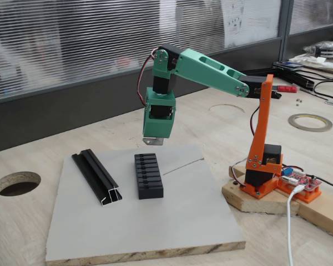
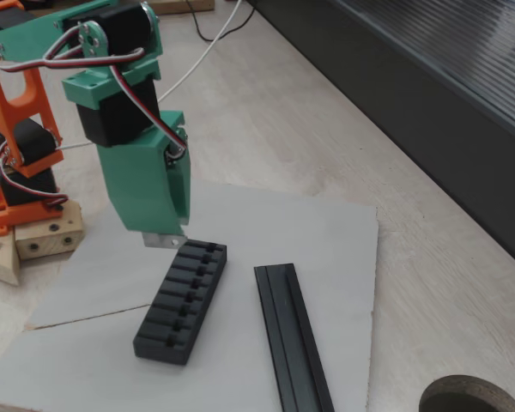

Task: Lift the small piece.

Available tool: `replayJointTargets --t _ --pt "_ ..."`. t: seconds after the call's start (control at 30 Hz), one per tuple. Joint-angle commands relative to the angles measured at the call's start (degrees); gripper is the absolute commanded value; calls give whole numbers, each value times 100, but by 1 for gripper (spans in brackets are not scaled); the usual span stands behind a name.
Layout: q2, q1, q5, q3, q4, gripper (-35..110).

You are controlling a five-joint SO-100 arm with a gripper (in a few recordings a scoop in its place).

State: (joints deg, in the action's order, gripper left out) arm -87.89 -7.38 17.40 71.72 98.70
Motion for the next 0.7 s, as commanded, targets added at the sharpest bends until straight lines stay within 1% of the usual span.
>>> replayJointTargets --t 0.0,0.67 --pt "-167 -44 0 -79 88 8" --pt "-229 -62 0 -79 79 8"
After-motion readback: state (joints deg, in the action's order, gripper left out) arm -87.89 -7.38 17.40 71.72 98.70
